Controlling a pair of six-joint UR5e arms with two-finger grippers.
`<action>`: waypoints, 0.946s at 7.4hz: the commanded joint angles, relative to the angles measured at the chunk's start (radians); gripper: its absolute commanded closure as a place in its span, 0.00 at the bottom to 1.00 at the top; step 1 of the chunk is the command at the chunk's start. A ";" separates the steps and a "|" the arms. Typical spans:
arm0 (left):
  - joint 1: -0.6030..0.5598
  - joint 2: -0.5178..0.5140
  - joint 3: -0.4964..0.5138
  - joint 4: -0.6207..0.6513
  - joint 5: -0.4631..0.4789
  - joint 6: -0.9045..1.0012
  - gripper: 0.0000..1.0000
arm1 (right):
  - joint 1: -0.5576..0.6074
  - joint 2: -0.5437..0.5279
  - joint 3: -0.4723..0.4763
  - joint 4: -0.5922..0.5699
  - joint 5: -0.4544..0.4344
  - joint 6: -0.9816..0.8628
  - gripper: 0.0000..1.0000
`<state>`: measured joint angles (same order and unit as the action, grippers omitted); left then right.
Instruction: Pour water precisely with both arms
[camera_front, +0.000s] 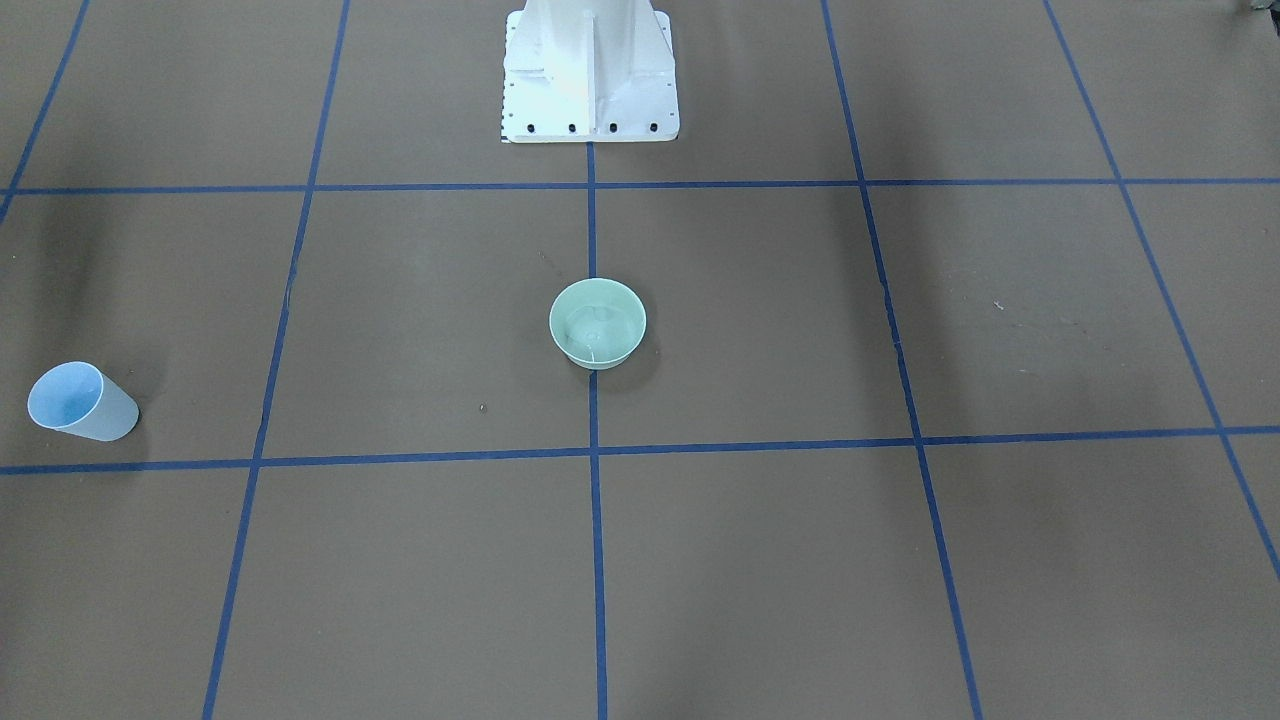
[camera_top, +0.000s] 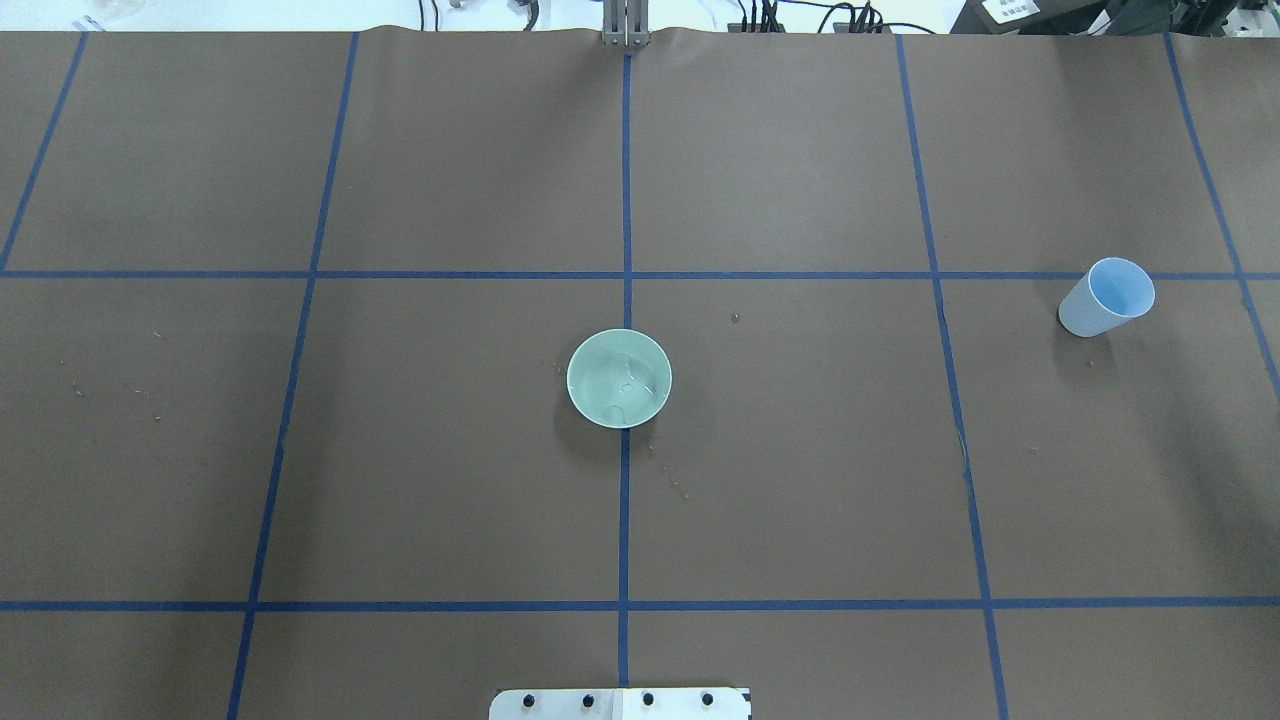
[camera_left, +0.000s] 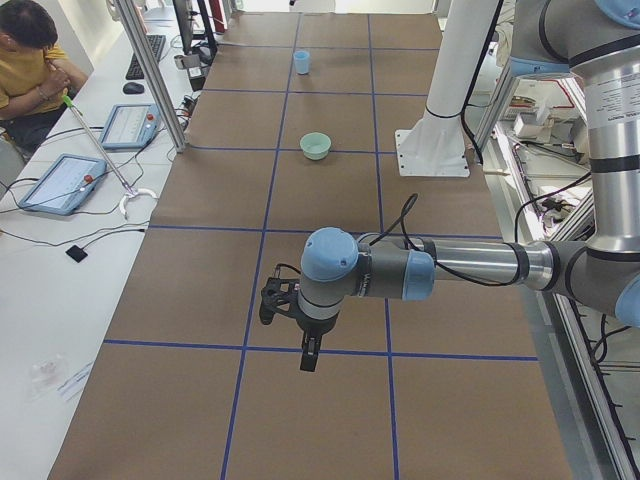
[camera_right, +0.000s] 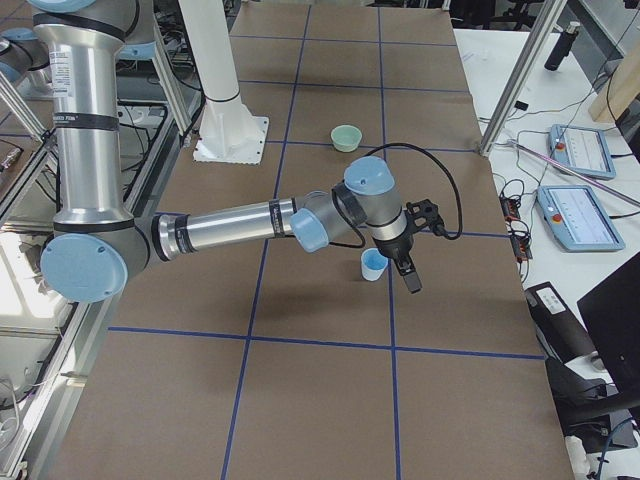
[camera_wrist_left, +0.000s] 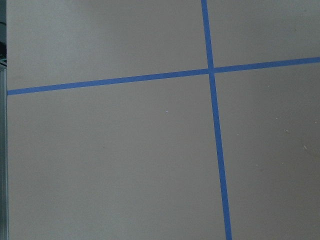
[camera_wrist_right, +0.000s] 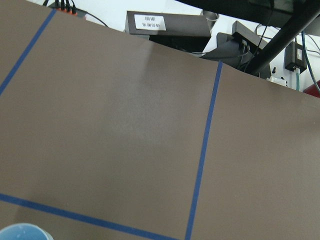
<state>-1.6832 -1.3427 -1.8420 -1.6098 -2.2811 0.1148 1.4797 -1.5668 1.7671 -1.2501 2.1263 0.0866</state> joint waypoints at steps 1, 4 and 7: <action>0.002 -0.007 0.003 -0.007 0.000 -0.003 0.00 | 0.083 0.007 -0.009 -0.232 0.084 -0.318 0.00; 0.000 -0.001 0.017 -0.001 0.000 0.002 0.00 | 0.186 -0.047 -0.174 -0.279 0.149 -0.502 0.00; 0.002 0.000 0.018 -0.005 0.000 0.003 0.00 | 0.188 -0.108 -0.182 -0.284 0.070 -0.486 0.00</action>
<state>-1.6816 -1.3430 -1.8237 -1.6145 -2.2810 0.1177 1.6657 -1.6524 1.5893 -1.5308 2.2147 -0.4086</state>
